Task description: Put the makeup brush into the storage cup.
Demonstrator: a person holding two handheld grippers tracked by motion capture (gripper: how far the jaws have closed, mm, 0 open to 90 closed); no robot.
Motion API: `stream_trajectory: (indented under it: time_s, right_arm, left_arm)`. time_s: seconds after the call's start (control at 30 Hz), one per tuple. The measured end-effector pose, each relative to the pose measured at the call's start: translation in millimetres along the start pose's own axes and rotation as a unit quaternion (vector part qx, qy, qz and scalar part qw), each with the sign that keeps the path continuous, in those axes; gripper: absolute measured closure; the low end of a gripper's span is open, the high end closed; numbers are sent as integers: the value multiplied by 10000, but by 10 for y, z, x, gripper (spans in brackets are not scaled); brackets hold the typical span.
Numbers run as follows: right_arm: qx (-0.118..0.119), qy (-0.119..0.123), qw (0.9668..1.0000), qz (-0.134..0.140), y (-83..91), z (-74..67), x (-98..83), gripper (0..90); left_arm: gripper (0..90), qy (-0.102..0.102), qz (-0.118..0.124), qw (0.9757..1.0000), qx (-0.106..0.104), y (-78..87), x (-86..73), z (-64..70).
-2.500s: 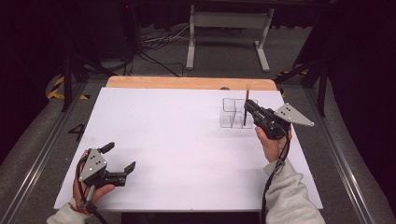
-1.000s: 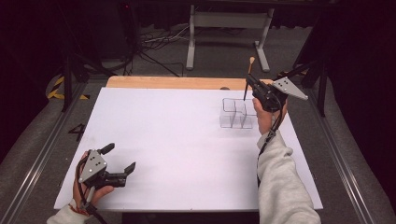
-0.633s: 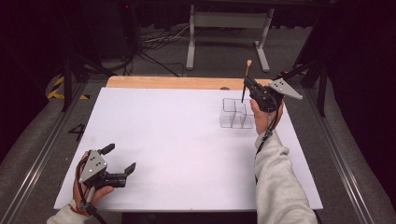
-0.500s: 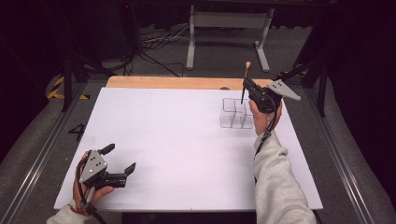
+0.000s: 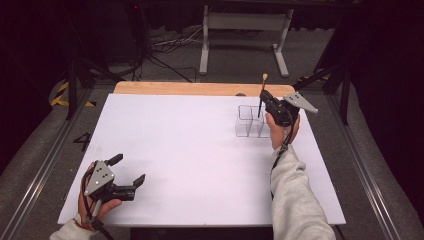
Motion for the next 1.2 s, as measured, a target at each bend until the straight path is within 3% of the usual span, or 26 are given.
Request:
stream_trajectory:
  time_s: [0.7,1.2]
  right_arm:
    - [53,-89,9998,-152,60,-25,-277,839]
    - [1,-98,9998,-182,77,-24,-305,839]
  left_arm:
    - [36,34,-23,10000,-55,-12,-6,18]
    - [36,10,-38,10000,-44,-16,-8,17]
Point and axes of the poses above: each handheld gripper's, and its own axes: y roughly backward along the jaws, x roughly out of its top, z roughly to its right, the point moved 9 cm from there along -y, roughly forward along the jaws, and after that the axes turned 11 degrees about x, right-handed, at the moved point
